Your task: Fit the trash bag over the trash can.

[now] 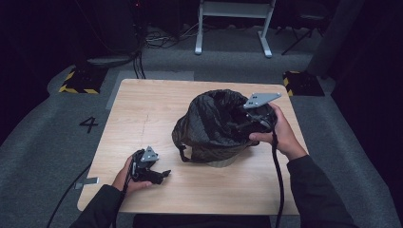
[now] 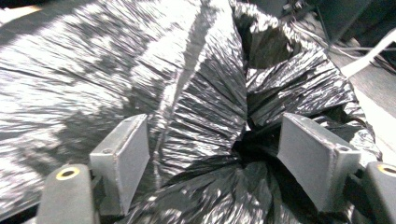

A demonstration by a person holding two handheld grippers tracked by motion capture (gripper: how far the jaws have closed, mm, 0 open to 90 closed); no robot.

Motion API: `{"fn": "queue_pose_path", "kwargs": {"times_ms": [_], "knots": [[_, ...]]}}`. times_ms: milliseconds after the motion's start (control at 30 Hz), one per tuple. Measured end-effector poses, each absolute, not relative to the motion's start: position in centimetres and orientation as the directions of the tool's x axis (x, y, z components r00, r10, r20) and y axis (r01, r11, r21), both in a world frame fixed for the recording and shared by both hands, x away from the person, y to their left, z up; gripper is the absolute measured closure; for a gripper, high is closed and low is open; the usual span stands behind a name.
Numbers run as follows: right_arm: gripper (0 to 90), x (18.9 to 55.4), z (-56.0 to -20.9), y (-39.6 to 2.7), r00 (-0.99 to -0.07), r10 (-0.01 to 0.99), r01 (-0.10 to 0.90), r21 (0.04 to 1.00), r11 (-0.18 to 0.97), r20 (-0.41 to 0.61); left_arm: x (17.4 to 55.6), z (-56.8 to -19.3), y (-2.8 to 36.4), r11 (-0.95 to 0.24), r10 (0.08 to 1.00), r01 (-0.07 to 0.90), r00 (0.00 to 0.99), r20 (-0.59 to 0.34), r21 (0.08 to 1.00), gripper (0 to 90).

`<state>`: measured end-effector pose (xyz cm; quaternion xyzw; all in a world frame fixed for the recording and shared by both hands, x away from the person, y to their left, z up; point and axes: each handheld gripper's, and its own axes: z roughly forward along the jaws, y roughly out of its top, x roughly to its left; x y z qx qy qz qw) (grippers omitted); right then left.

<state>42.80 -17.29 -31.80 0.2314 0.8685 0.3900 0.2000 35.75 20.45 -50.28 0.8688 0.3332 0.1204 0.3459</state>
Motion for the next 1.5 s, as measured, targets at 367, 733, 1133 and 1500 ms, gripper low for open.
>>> {"fn": "queue_pose_path", "kwargs": {"times_ms": [367,733,1133,1500], "knots": [[16.3,40.4,-31.0,-19.0,-0.783,0.585,0.189,0.816,0.546,-0.210,35.8,-50.3,20.4,-0.539,0.661,0.494,0.750,-0.022,0.682,15.7],[17.0,37.2,-31.2,-21.3,-0.741,0.629,0.181,0.831,0.525,-0.236,35.8,-50.3,20.4,-0.539,0.660,0.494,0.751,-0.022,0.682,15.7],[17.3,35.7,-33.5,-24.1,-0.714,0.663,0.238,0.811,0.534,-0.227,35.8,-50.3,20.4,-0.539,0.661,0.494,0.751,-0.022,0.682,15.7],[17.2,35.7,-36.1,-25.7,-0.709,0.668,0.268,0.790,0.552,-0.226,35.8,-50.3,20.4,-0.539,0.661,0.495,0.750,-0.022,0.682,15.7]]}}
